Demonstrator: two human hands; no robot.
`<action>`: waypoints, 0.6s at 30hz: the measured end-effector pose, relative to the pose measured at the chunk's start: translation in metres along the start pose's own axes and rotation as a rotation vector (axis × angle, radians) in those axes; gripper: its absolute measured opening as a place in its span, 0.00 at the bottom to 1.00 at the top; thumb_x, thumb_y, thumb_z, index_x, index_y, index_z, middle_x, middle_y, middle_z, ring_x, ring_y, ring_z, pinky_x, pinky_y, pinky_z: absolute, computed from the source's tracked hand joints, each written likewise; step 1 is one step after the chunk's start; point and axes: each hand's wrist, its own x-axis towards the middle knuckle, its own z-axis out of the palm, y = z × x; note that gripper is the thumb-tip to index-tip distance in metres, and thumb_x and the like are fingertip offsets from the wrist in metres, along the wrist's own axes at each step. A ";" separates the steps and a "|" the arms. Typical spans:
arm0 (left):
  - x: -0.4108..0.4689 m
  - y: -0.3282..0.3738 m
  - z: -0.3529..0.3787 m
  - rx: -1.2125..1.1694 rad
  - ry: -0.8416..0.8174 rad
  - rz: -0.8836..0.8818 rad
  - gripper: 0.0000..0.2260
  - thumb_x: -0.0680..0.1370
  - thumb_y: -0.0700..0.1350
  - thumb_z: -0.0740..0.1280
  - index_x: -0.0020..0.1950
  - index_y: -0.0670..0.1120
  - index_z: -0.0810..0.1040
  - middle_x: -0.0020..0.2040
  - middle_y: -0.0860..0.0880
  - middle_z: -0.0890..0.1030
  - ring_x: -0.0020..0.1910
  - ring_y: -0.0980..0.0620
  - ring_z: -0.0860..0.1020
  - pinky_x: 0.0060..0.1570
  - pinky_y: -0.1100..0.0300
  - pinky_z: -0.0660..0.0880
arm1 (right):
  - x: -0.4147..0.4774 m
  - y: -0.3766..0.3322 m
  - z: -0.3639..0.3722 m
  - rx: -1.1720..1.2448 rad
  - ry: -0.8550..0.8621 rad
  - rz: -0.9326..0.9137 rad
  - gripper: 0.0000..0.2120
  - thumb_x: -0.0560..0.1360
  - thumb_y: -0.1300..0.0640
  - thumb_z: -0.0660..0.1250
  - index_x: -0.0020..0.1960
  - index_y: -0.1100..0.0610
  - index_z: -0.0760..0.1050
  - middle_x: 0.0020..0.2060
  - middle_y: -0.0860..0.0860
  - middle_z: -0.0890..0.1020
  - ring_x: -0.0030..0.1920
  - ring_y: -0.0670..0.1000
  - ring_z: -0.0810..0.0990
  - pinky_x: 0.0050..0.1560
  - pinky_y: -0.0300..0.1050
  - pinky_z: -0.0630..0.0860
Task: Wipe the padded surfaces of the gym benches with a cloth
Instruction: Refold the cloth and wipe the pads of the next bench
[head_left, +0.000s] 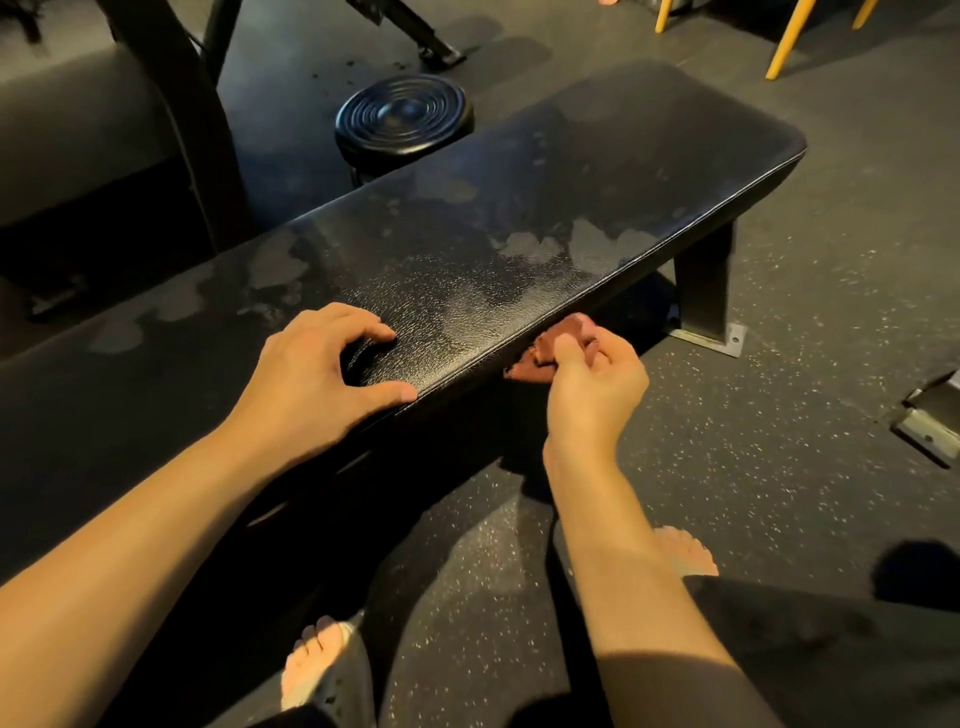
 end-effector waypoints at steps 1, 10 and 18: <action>0.000 0.001 -0.001 0.006 -0.006 -0.001 0.25 0.67 0.63 0.77 0.61 0.56 0.81 0.63 0.60 0.77 0.64 0.56 0.72 0.69 0.46 0.68 | -0.013 0.000 0.001 -0.006 -0.021 -0.008 0.09 0.77 0.75 0.62 0.55 0.70 0.76 0.38 0.51 0.80 0.32 0.38 0.81 0.31 0.29 0.75; 0.012 0.003 -0.006 -0.123 -0.015 -0.135 0.17 0.69 0.53 0.81 0.56 0.56 0.83 0.57 0.59 0.81 0.60 0.57 0.77 0.65 0.54 0.71 | -0.086 0.001 0.013 -0.014 -0.591 0.099 0.08 0.68 0.70 0.70 0.45 0.62 0.82 0.34 0.53 0.84 0.33 0.48 0.83 0.36 0.43 0.80; 0.001 -0.003 -0.015 -0.050 -0.084 -0.090 0.18 0.72 0.54 0.79 0.61 0.58 0.82 0.68 0.59 0.78 0.69 0.55 0.73 0.64 0.58 0.65 | 0.003 -0.004 -0.023 -0.165 0.094 -0.047 0.05 0.75 0.67 0.66 0.49 0.62 0.78 0.40 0.51 0.82 0.41 0.48 0.84 0.45 0.50 0.82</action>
